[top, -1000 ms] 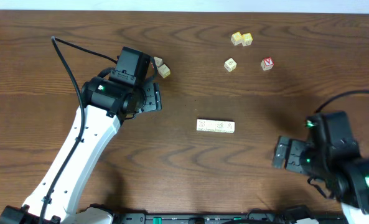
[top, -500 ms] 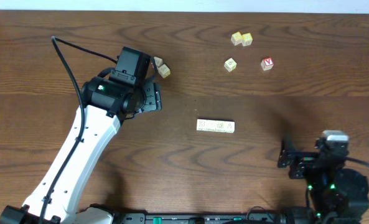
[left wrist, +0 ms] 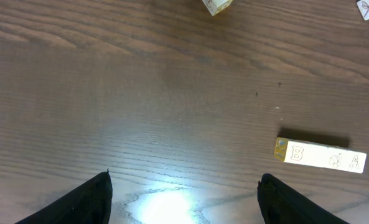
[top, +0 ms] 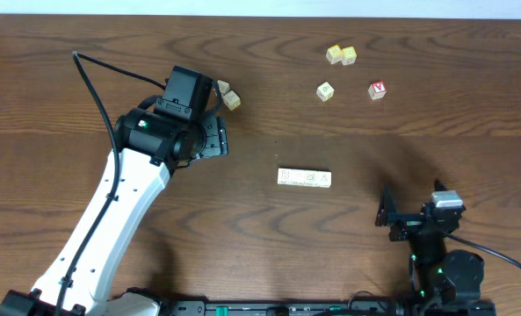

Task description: Lift 4 blocks

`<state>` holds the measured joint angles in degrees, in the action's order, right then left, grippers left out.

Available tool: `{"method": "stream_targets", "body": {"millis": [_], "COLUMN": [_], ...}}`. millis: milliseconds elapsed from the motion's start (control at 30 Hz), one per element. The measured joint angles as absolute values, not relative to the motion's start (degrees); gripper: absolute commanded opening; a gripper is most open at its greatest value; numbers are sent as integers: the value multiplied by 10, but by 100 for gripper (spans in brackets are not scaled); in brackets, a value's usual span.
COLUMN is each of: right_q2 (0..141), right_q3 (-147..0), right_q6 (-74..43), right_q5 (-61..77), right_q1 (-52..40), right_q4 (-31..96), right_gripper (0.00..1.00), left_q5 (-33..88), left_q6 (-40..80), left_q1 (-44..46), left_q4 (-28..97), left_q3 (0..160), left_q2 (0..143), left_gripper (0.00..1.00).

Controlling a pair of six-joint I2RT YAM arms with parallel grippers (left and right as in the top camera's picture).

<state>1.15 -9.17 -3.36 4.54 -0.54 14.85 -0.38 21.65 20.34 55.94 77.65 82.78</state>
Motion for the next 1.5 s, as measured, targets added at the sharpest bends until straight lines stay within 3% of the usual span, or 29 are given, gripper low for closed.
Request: {"method": "stream_targets", "body": {"millis": [367,1500], "right_q2": [7,7], "right_q3": [-12,-4], "right_q6": [-32,-23], "right_q5": [57,56], "right_q1": [-6,-16], "right_q4": [17,36], "right_gripper": [99,99], "left_q5": [-4,-4], "left_q6": [216,216], "left_q1": [203,203], "left_q4": [559,559], "left_q3": [776,776], "left_q2": [828,828], "left_gripper": [75,75]}}
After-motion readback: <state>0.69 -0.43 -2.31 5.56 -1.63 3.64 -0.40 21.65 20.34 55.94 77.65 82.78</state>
